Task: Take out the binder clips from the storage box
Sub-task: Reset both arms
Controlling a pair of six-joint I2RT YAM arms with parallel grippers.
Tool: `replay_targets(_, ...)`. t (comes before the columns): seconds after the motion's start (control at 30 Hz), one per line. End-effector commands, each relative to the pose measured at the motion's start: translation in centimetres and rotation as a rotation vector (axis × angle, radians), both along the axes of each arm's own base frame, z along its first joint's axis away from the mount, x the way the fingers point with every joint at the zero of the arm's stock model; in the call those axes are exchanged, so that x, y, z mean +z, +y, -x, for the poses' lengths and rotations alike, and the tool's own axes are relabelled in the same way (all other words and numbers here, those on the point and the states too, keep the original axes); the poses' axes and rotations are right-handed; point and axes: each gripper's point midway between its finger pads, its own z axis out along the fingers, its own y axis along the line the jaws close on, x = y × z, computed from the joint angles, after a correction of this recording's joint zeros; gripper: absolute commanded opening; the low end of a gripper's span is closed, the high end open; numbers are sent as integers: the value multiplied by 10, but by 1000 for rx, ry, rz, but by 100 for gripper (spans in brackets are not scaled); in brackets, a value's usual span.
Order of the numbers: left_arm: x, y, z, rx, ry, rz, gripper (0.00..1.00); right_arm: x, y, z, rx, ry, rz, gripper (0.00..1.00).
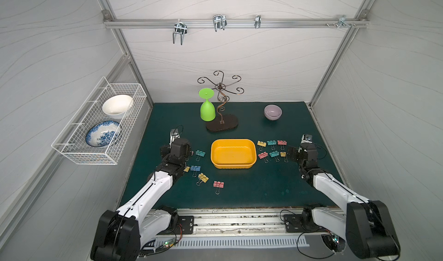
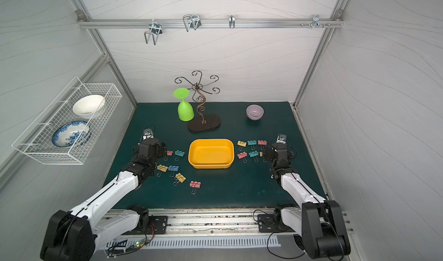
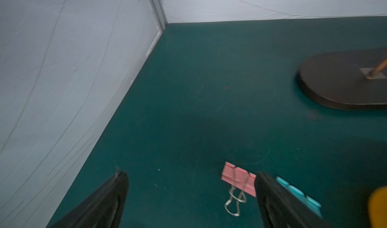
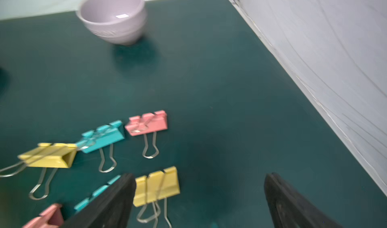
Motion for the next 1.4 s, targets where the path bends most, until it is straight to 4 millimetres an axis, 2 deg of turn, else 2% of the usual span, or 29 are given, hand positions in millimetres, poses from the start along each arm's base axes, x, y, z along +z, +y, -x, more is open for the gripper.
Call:
replay_targets(0.0, 20, -9, -30, -79, -176, 29, 99, 27, 25, -20, 156, -180, -1, 99)
replay_targets(0.07, 20, -8, -41, -79, -230, 38, 98, 21, 34, -22, 222, -208, 29, 99)
replay_targets(0.23, -12, 2, -54, -99, -244, 60, 98, 11, 52, -28, 333, -236, 55, 99)
replay_targets(0.33, -28, 5, -61, -126, -248, 96, 98, 2, 56, -37, 350, -233, 66, 99)
replay_targets(0.43, -47, -1, -69, -169, -221, 107, 98, -5, 56, -41, 350, -212, 67, 99)
replay_targets(0.5, -48, 0, -69, -167, -207, 118, 98, -8, 57, -42, 357, -208, 68, 99)
replay_targets(0.6, -49, 13, -71, -108, -214, 135, 98, -18, 56, -46, 337, -209, 92, 99)
replay_targets(0.67, -50, 14, -70, -106, -201, 148, 99, -21, 49, -50, 276, -169, 98, 99)
replay_targets(0.73, -50, 14, -70, -105, -210, 144, 99, -23, 26, -60, 131, -123, 83, 99)
replay_targets(0.83, -49, 14, -69, -105, -211, 144, 99, -25, 12, -61, 89, -107, 31, 99)
replay_targets(1.37, -49, 14, -69, -108, -206, 145, 99, -25, 13, -61, 92, -103, 33, 99)
